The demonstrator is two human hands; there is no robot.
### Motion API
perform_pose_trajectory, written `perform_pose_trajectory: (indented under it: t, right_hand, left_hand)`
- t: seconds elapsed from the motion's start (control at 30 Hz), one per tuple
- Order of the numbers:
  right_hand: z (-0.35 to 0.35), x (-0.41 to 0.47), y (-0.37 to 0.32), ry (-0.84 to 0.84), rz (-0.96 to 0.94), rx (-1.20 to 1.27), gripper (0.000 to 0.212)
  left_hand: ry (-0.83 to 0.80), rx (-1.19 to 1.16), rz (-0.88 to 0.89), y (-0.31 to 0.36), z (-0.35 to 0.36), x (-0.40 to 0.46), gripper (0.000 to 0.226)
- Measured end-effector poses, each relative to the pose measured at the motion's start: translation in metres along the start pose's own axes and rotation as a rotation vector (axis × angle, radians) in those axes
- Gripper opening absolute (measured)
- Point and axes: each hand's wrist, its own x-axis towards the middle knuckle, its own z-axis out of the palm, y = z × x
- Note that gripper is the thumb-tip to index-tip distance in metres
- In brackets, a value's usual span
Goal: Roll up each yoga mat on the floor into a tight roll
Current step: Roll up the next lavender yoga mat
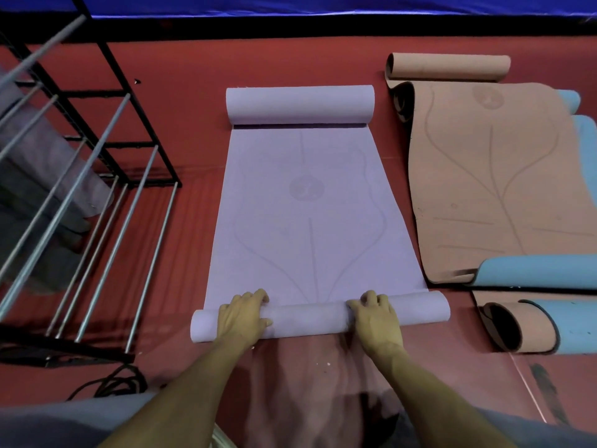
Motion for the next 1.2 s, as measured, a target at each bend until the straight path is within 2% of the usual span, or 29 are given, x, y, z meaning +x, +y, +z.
perform_pose_trajectory:
  t: [0.13,0.3,0.43,0.53,0.6,0.77,0.87,1.0,1.03,1.13,1.2]
  right_hand:
    - [0.002,-0.003,0.002,0.031,-0.058,0.068,0.046]
    - [0.007,-0.003,0.004,0.003,-0.086,0.066,0.048]
    - [0.012,0.008,0.006,0.066,-0.039,0.038,0.049]
    - [0.007,0.009,0.004,0.037,-0.077,0.06,0.051]
    - [0.009,0.008,0.006,0.068,-0.11,0.07,0.058]
    - [0.008,0.002,0.005,0.085,-0.055,0.074,0.081]
    - [0.003,0.005,0.003,-0.016,-0.054,0.063,0.09]
    - [0.003,0.012,0.008,-0.072,-0.076,-0.003,0.102]
    - [0.005,0.014,0.009,-0.064,-0.064,0.004,0.1]
    - [0.016,0.02,0.011,-0.016,-0.045,0.003,0.069]
    - [0.02,0.024,0.009,-0.008,-0.021,0.0,0.062]
  left_hand:
    - [0.03,0.005,-0.006,0.004,0.0,-0.003,0.028]
    - [0.046,0.036,-0.052,0.01,0.0,-0.008,0.041]
    - [0.027,0.036,-0.032,0.009,0.004,-0.014,0.068]
    - [0.05,0.061,-0.035,0.012,0.005,-0.016,0.083]
    - [0.056,0.079,-0.05,0.018,0.003,-0.014,0.084]
    - [0.041,0.185,-0.046,0.015,0.015,-0.013,0.077]
    - [0.107,0.249,-0.011,0.005,0.022,-0.009,0.07]
    - [0.089,0.302,0.033,0.001,0.018,-0.001,0.071]
    - [0.092,0.299,0.037,0.0,0.019,0.0,0.069]
    - [0.09,0.277,0.051,-0.002,0.021,0.001,0.066]
    - [0.088,0.286,0.035,-0.004,0.025,0.006,0.07]
